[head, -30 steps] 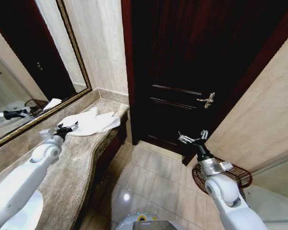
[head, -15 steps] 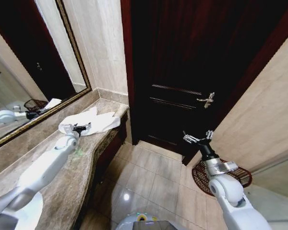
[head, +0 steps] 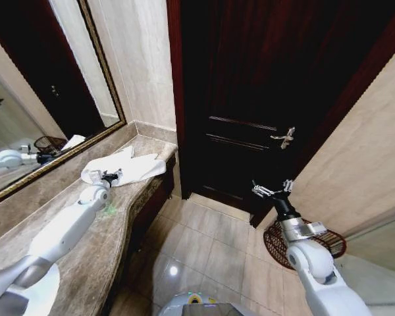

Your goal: Discard the used towel into the hamper.

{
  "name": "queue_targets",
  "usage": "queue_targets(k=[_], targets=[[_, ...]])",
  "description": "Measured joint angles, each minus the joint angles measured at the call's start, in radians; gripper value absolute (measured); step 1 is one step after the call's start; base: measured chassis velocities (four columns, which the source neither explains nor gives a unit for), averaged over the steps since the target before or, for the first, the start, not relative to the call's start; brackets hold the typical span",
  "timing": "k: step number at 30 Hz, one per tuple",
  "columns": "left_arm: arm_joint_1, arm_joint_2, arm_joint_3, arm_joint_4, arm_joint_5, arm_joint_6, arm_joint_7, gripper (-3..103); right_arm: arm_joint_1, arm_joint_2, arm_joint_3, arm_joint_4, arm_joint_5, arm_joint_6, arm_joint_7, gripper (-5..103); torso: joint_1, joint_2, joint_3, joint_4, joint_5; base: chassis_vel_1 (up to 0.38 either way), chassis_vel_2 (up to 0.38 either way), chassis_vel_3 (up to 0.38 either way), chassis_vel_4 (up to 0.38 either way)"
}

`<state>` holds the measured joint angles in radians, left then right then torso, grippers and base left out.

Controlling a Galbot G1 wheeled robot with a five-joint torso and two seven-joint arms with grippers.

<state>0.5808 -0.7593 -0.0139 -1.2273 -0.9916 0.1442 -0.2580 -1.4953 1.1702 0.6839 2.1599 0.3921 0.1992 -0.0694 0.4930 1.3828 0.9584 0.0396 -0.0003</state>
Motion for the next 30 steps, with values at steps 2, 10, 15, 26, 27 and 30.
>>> queue_targets(k=[2,10,15,26,27,30], targets=[[0.005,0.002,-0.004,-0.007,-0.001,-0.001,0.005,59,-0.002,0.001,0.000,0.002,-0.001,0.000,0.000,100,0.000,0.000,0.000,0.0000,0.0001,0.000,0.000,0.000,0.000],[0.029,0.000,-0.016,-0.027,-0.002,-0.009,0.016,36,-0.006,0.002,0.001,0.010,-0.002,0.000,0.000,100,0.000,0.000,0.000,-0.0001,0.0002,0.000,0.000,0.000,0.000],[0.041,-0.001,-0.022,-0.038,0.000,-0.015,0.017,21,-0.010,0.006,0.000,0.012,-0.005,0.000,0.000,100,0.000,0.000,0.000,-0.0001,0.0003,0.000,0.000,0.000,0.000],[0.056,0.009,-0.033,-0.053,0.004,-0.048,0.035,4,-0.013,0.015,-0.010,0.009,-0.011,0.001,-0.001,100,0.000,0.000,0.000,0.0000,0.0002,0.000,0.000,0.000,0.000],[0.056,0.009,-0.033,-0.053,0.004,-0.048,0.035,4,-0.013,0.015,-0.010,0.009,-0.011,0.001,-0.001,100,0.000,0.000,0.000,0.0000,0.0002,0.000,0.000,0.000,0.000],[0.062,0.008,-0.040,-0.060,-0.002,-0.079,0.048,4,-0.013,0.015,-0.010,0.008,-0.011,0.001,0.000,100,0.000,0.000,0.000,0.0000,0.0002,0.000,0.000,0.000,0.000]])
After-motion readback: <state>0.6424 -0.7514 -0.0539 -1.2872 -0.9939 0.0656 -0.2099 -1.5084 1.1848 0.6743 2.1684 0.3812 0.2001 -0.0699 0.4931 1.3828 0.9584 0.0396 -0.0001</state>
